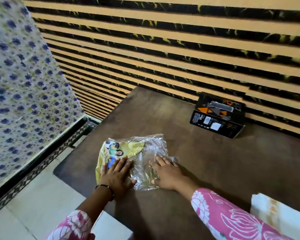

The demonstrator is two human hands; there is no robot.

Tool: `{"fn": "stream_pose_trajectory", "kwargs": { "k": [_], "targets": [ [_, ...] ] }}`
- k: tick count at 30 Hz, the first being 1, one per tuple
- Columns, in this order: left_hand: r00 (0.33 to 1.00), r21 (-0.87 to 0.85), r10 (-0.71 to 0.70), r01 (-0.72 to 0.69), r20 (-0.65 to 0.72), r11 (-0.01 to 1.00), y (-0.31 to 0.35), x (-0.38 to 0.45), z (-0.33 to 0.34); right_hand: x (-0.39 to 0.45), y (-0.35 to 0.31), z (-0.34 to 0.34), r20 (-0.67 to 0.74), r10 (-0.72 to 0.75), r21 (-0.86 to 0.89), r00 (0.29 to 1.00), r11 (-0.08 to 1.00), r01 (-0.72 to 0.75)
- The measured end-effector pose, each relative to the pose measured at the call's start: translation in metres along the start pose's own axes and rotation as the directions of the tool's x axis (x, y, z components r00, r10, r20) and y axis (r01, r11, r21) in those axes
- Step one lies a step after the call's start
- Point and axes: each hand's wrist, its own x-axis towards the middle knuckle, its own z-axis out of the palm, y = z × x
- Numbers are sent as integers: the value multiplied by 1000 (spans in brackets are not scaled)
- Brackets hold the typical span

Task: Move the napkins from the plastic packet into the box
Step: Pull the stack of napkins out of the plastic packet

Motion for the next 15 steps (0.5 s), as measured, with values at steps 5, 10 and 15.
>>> {"fn": "stream_pose_trajectory", "kwargs": {
  "k": [5, 10, 15],
  "targets": [
    [995, 12, -49, 48, 88, 999, -20, 16, -17, 33, -20, -13, -6, 6, -10, 1000, 1000, -6],
    [987, 36, -31, 26, 160, 999, -5, 12, -25, 15, -19, -24, -107, 2, 16, 994, 1000, -1],
    [1000, 66, 16, -17, 3, 998, 46, 7, -58, -71, 19, -18, -352, 217, 341, 911, 936, -91]
  ]
}}
